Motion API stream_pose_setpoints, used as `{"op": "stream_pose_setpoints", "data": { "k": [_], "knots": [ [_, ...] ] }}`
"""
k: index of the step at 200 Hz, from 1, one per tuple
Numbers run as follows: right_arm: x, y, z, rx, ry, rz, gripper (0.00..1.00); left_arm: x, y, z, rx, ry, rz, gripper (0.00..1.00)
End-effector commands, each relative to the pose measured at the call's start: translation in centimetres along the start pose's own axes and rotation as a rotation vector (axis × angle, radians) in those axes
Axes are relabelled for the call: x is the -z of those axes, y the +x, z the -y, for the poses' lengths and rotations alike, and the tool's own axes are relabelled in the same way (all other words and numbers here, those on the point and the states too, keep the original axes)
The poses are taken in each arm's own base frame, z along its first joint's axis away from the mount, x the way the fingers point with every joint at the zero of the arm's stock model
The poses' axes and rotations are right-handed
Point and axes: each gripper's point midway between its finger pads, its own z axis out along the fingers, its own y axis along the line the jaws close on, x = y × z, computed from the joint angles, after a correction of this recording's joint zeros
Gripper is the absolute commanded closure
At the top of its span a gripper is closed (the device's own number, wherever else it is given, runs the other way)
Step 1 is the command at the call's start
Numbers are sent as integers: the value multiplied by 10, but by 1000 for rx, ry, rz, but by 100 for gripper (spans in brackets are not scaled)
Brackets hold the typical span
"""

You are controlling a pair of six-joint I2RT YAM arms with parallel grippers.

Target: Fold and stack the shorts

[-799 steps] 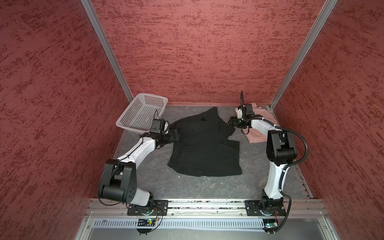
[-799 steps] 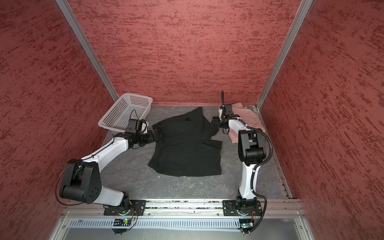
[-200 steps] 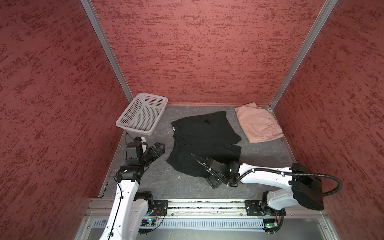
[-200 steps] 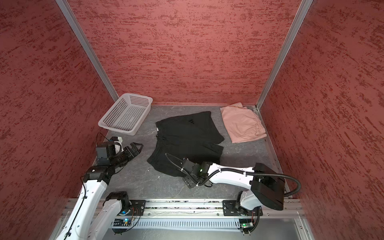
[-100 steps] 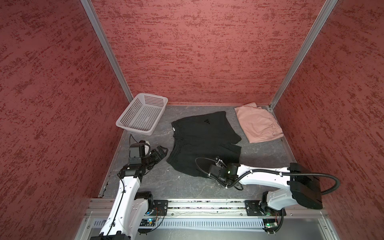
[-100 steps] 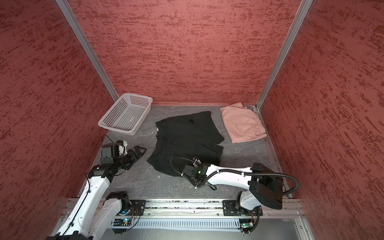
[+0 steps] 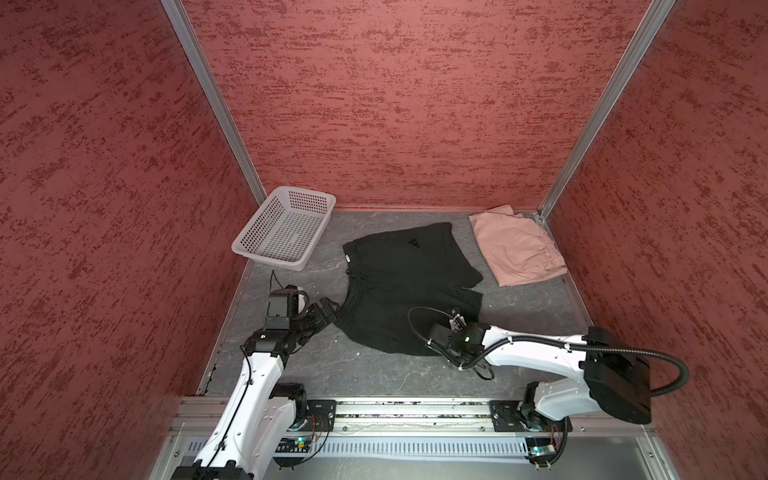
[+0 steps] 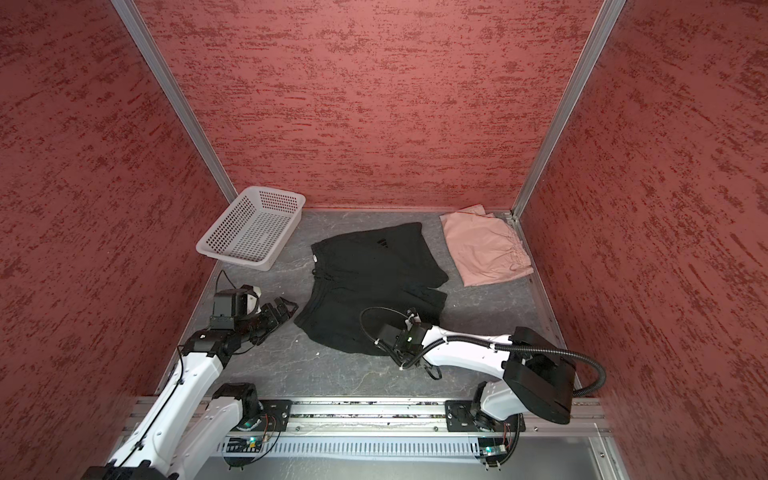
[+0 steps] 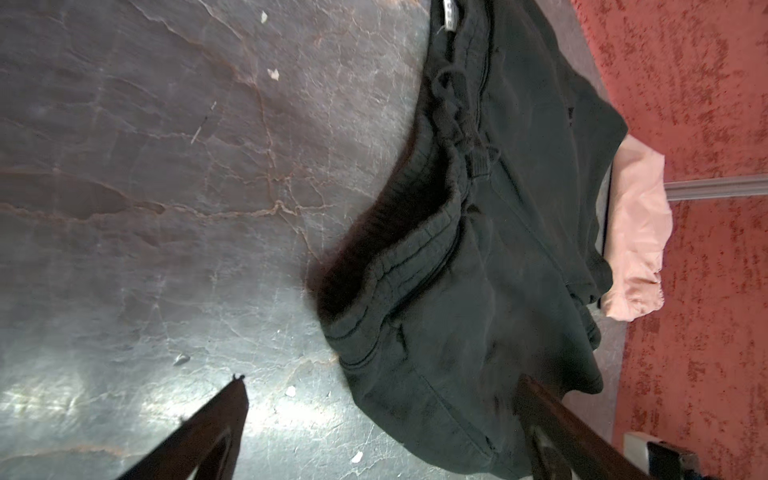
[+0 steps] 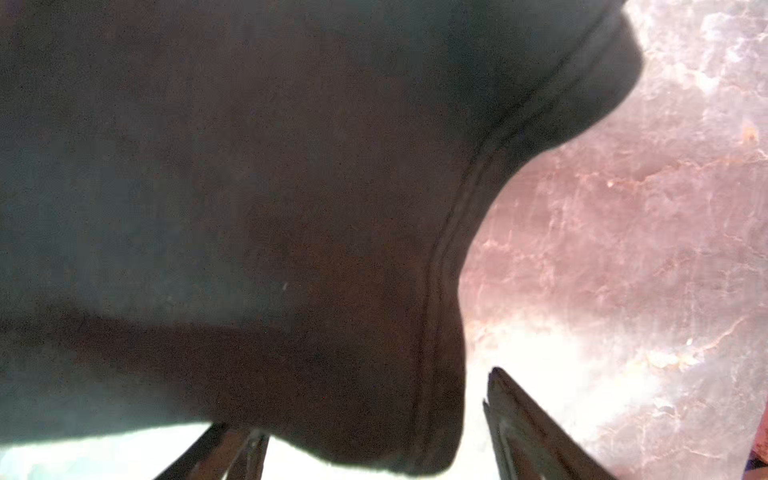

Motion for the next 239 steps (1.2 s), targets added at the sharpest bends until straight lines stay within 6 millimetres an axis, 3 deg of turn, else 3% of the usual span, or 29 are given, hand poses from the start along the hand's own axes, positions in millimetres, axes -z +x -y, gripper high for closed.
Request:
{"op": "stream_pose_setpoints", "data": {
  "k": [1, 54, 67, 84, 110, 179, 239],
  "knots": [
    [-5, -9, -1, 20, 46, 18, 22, -3, -4, -4, -20, -45, 34, 1],
    [2, -10, 2, 74, 86, -22, 22, -14, 4, -3, -17, -39, -5, 1],
    [3, -7, 1, 76, 72, -31, 27, -13, 4, -3, -18, -37, -9, 1],
    [2, -2, 0, 77, 50, -43, 44, -12, 7, -4, -20, -43, -14, 1],
    [2, -3, -5, 56, 19, -39, 100, -10, 11, -9, -18, -61, -19, 1],
    [6, -10, -16, 16, -53, -8, 100, -35, 41, -15, 77, -1, -19, 0],
    [9, -12, -21, -14, -118, 3, 100, -49, 23, 2, 15, 49, 31, 11]
  ]
}}
